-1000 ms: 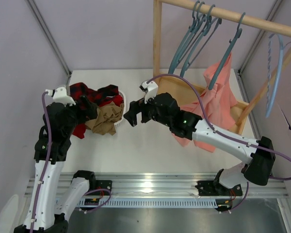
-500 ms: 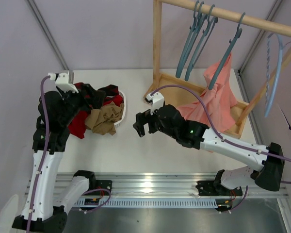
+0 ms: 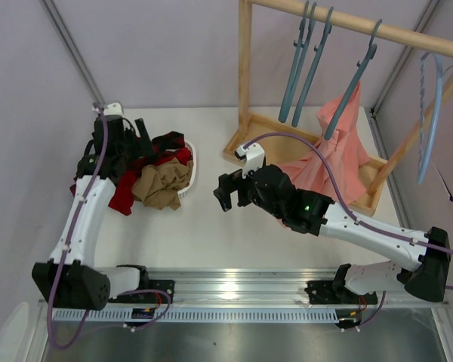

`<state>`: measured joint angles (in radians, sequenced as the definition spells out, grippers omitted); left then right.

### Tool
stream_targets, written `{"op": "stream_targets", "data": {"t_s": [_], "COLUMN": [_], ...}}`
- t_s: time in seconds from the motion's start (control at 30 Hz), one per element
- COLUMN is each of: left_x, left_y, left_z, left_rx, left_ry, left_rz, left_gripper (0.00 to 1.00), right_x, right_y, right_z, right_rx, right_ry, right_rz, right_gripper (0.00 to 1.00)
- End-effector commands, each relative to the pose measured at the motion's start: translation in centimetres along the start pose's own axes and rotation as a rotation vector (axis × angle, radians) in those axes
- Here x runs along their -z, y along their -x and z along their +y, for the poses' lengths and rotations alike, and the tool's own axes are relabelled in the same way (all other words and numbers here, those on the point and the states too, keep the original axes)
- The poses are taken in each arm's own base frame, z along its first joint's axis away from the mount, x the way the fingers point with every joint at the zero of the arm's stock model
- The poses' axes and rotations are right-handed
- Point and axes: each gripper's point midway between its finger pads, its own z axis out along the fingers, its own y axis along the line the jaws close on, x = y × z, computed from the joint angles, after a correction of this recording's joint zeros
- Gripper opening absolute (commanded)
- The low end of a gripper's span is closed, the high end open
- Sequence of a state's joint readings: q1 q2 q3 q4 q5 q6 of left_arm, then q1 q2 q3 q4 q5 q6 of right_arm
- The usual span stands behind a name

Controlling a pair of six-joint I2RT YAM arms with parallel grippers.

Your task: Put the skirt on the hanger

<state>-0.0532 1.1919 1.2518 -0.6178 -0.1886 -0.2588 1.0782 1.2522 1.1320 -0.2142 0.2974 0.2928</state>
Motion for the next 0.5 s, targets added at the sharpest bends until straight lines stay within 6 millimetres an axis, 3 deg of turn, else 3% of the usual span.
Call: {"op": "stream_targets", "data": {"t_s": [0.0, 0.17, 0.23, 0.37, 0.47], "left_x": [-1.7, -4.2, -5.2, -6.9, -7.6], "left_y": [1.9, 1.3, 1.0, 0.5, -0.2], "left_z": [-0.1, 0.3, 1.1, 2.0, 2.1], "left_rx": [-0.056, -0.16, -0.159, -0.16, -0.173], "left_ry": [0.007, 0.026, 0.072, 0.131, 0.14], "left_rz": [-0.047, -0.048, -0.034, -0.01, 0.022], "left_gripper": [0.97, 0.96, 0.92, 0.74, 0.75], "right_x": [0.3, 0.3, 0.3, 0.1, 0.1], "right_y": [1.2, 1.7, 1.9, 2.1, 2.4], "right_z": [-0.5, -1.2, -1.4, -1.7, -1.9], "right_rx": [0.011, 0.023, 0.025, 0.03, 0.028], "right_ry": [-0.032, -0.065, -0.071, -0.074, -0.085], "right_rz": [-0.048, -0.063, -0.067, -0.068, -0.068], "right_gripper": [0.99, 0.99, 0.99, 0.99, 0.99]}}
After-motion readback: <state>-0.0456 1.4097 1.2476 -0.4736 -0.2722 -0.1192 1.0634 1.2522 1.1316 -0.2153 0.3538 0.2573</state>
